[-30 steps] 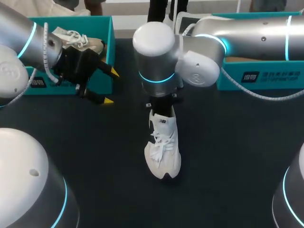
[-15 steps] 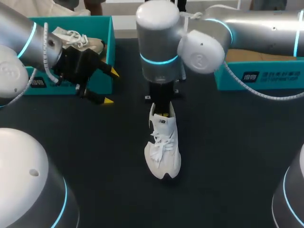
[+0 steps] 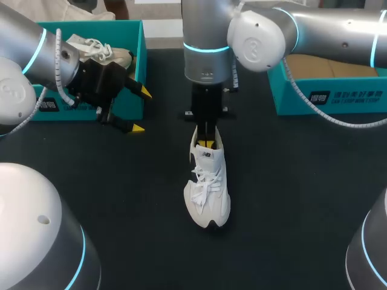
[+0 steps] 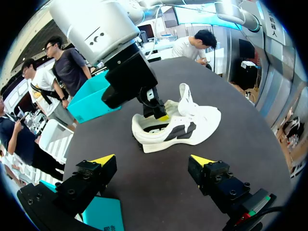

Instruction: Take the shoe out of the shoebox, open the shoe tongue, remove and reinsert the insole, then place the shoe into the shoebox

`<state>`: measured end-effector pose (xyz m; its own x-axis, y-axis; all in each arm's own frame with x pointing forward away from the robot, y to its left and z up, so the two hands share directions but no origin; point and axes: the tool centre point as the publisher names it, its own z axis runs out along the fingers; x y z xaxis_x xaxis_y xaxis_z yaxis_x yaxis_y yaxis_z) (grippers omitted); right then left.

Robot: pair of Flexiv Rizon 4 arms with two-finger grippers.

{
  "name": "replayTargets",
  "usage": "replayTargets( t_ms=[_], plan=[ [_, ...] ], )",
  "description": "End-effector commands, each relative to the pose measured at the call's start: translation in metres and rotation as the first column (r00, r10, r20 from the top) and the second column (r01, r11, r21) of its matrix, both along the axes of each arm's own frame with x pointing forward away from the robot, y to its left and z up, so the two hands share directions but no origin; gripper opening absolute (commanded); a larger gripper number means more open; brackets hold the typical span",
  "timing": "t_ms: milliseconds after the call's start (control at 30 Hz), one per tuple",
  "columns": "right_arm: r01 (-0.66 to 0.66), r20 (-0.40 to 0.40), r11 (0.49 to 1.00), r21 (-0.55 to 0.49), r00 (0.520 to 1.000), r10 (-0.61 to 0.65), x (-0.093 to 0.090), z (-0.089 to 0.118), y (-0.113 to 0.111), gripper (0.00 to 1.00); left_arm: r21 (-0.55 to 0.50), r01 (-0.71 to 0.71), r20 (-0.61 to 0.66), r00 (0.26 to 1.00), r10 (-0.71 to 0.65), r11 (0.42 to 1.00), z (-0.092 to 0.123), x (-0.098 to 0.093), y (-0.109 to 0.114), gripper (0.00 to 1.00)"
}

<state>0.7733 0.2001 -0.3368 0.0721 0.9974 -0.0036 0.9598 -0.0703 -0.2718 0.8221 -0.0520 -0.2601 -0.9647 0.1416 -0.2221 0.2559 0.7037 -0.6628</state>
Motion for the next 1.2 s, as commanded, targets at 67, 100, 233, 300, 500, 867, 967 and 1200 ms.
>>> replayTargets(
  t_ms=[67,100,233,300,500,867,967,1200],
  plan=[
    [0.016,-0.036,1.000,-0.007,0.999,-0.016,-0.009,0.000,0.006,0.00,0.003,0.000,0.000,1.000,0.000,1.000,0.000,0.000,0.000,1.00],
    [0.016,-0.040,1.000,-0.012,0.999,-0.017,-0.011,-0.001,0.005,0.00,0.003,0.000,0.000,1.000,0.000,1.000,0.000,0.000,0.000,1.00],
    [0.037,-0.046,0.999,-0.010,0.998,-0.038,-0.020,-0.002,0.005,0.00,0.003,0.000,0.000,1.000,0.000,1.000,0.000,0.000,0.000,1.00],
    [0.055,-0.036,0.998,-0.016,0.998,-0.055,-0.022,-0.003,0.004,0.09,0.003,0.000,0.000,1.000,0.000,1.000,0.000,0.000,0.000,1.00],
    [0.054,-0.037,0.998,-0.044,0.998,-0.056,-0.026,-0.003,0.001,1.00,0.003,0.000,0.000,1.000,0.000,1.000,0.000,0.000,0.000,1.00],
    [-0.029,0.017,0.999,-0.019,0.999,0.030,-0.017,0.007,0.006,1.00,0.003,0.000,0.000,1.000,0.000,1.000,0.000,0.000,0.000,1.00],
    [-0.022,0.006,1.000,-0.013,1.000,0.022,-0.017,-0.003,0.003,1.00,0.003,0.000,0.000,1.000,0.000,1.000,0.000,0.000,0.000,1.00],
    [-0.007,0.007,0.999,-0.044,1.000,0.007,-0.018,-0.007,-0.005,1.00,0.003,0.000,0.000,1.000,0.000,1.000,0.000,0.000,0.000,1.00]
  ],
)
